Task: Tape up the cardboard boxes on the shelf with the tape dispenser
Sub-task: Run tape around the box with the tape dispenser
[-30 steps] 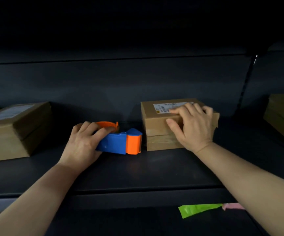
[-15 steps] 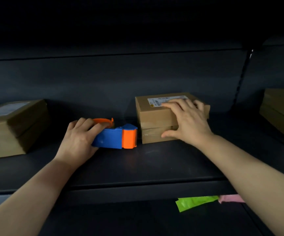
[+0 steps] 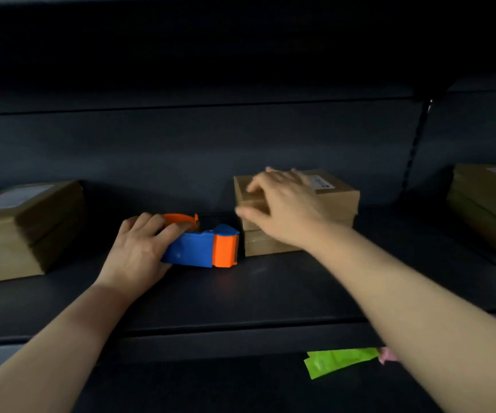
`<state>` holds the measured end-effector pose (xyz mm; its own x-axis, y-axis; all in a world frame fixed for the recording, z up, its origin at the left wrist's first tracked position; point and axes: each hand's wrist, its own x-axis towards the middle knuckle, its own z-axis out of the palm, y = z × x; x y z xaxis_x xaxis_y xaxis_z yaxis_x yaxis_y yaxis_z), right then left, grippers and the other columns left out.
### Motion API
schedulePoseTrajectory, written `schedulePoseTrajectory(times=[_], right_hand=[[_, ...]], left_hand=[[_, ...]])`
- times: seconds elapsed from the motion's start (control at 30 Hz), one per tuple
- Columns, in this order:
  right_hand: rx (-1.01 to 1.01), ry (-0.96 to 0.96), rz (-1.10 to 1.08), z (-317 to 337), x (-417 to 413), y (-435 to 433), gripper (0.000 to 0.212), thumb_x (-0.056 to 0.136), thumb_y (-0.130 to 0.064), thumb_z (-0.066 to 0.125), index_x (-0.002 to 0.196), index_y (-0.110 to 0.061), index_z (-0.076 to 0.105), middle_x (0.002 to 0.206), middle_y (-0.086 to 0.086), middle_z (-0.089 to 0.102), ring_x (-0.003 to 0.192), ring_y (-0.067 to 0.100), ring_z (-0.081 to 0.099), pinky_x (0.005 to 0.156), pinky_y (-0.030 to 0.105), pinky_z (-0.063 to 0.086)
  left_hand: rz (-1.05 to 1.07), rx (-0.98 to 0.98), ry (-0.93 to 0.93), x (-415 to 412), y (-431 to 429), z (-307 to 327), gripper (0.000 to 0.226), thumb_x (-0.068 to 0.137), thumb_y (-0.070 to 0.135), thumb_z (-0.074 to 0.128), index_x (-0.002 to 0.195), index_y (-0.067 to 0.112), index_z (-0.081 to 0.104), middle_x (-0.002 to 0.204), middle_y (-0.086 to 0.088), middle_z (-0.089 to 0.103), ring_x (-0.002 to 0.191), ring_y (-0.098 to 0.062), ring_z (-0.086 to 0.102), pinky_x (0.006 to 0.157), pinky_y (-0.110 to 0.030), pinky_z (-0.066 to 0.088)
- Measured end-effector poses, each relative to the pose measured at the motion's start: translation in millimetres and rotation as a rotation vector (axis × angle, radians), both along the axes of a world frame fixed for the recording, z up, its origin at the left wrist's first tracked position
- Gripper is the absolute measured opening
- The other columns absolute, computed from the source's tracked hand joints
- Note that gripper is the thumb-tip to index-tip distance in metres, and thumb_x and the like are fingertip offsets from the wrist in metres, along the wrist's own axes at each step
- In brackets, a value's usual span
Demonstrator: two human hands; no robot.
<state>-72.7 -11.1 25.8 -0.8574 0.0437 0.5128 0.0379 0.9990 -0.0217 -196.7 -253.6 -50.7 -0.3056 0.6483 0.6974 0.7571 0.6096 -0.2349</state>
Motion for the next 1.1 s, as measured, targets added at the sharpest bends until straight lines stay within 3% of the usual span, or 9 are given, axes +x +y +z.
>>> schedulePoseTrajectory(times=[0.07, 0.13, 0.2, 0.27, 0.37, 0.43, 0.63, 0.8, 1.1], right_hand=[[-0.068, 0.013, -0.092, 2.0, -24.1, -30.5, 0.060, 0.095, -0.063, 0.033, 0.136, -0.022, 0.046, 0.146, 0.005, 0.048, 0.143, 0.025, 0.030, 0.112, 0.044, 0.026], [-0.042, -0.137, -0.243, 2.7, -42.9, -46.3, 0.065, 0.094, -0.059, 0.038, 0.143, -0.016, 0.040, 0.149, 0.012, 0.042, 0.140, 0.033, 0.032, 0.109, 0.047, 0.030], [-0.016, -0.212, -0.289, 3.5, -50.3, -44.1, 0.058, 0.090, -0.037, 0.052, 0.142, -0.013, 0.040, 0.144, 0.012, 0.045, 0.132, 0.032, 0.042, 0.104, 0.043, 0.035], [-0.005, -0.215, -0.200, 2.5, -42.9, -31.4, 0.060, 0.089, -0.023, 0.051, 0.146, -0.018, 0.035, 0.149, 0.005, 0.042, 0.133, 0.027, 0.042, 0.105, 0.039, 0.036], [0.023, -0.235, -0.050, 1.5, -21.5, -14.6, 0.060, 0.098, -0.030, 0.043, 0.154, -0.029, 0.021, 0.160, -0.008, 0.022, 0.145, 0.015, 0.026, 0.114, 0.035, 0.026], [0.014, -0.238, -0.010, 2.4, -13.9, -11.7, 0.058, 0.100, -0.034, 0.042, 0.154, -0.033, 0.020, 0.160, -0.012, 0.019, 0.146, 0.011, 0.022, 0.115, 0.033, 0.022], [-0.087, -0.216, 0.035, 5.5, 13.8, -5.9, 0.056, 0.098, -0.030, 0.047, 0.149, -0.043, 0.027, 0.156, -0.020, 0.026, 0.144, 0.008, 0.025, 0.113, 0.028, 0.023], [-0.254, -0.306, 0.074, 10.4, 39.1, 19.8, 0.060, 0.094, -0.027, 0.059, 0.140, -0.055, 0.034, 0.150, -0.029, 0.031, 0.141, 0.009, 0.030, 0.115, 0.038, 0.029], [-0.379, -0.319, 0.159, 14.6, 55.0, 38.2, 0.064, 0.090, -0.019, 0.066, 0.124, -0.065, 0.039, 0.141, -0.037, 0.035, 0.139, -0.002, 0.027, 0.106, 0.024, 0.022]], left_hand=[[-0.012, 0.012, 0.008, 1.2, -1.6, 1.0, 0.057, 0.069, 0.026, 0.068, 0.125, 0.025, 0.056, 0.098, -0.001, 0.057, 0.091, -0.030, 0.055, 0.080, -0.047, 0.044], [-0.023, 0.029, -0.009, 2.5, -3.9, 2.1, 0.054, 0.072, 0.034, 0.054, 0.125, 0.026, 0.055, 0.099, 0.001, 0.057, 0.092, -0.028, 0.054, 0.081, -0.045, 0.043], [-0.025, 0.045, -0.019, 1.3, -5.6, 1.3, 0.057, 0.070, 0.031, 0.063, 0.126, 0.027, 0.055, 0.099, 0.002, 0.057, 0.092, -0.026, 0.053, 0.084, -0.044, 0.042], [-0.037, 0.027, 0.002, 1.5, -3.3, 0.4, 0.065, 0.066, 0.025, 0.075, 0.128, 0.027, 0.056, 0.097, 0.003, 0.057, 0.092, -0.024, 0.054, 0.086, -0.043, 0.039], [-0.097, -0.016, 0.065, 4.0, 1.5, 3.0, 0.060, 0.069, 0.027, 0.060, 0.128, 0.029, 0.052, 0.096, 0.004, 0.060, 0.091, -0.023, 0.056, 0.090, -0.042, 0.036], [-0.125, -0.021, 0.085, 6.5, 4.6, 4.8, 0.060, 0.068, 0.028, 0.052, 0.128, 0.029, 0.050, 0.097, 0.004, 0.061, 0.091, -0.023, 0.057, 0.092, -0.044, 0.035], [-0.063, 0.079, 0.080, 0.2, -9.1, 5.4, 0.057, 0.066, 0.032, 0.051, 0.123, 0.030, 0.050, 0.097, 0.005, 0.053, 0.089, -0.025, 0.053, 0.087, -0.046, 0.036], [-0.049, 0.089, 0.070, -1.3, -6.5, 5.2, 0.054, 0.070, 0.031, 0.052, 0.124, 0.027, 0.051, 0.097, 0.001, 0.056, 0.090, -0.026, 0.052, 0.088, -0.048, 0.037], [0.040, 0.114, 0.035, -3.4, -7.5, 3.7, 0.056, 0.067, 0.030, 0.045, 0.123, 0.026, 0.051, 0.093, -0.003, 0.055, 0.090, -0.029, 0.049, 0.085, -0.049, 0.035]])
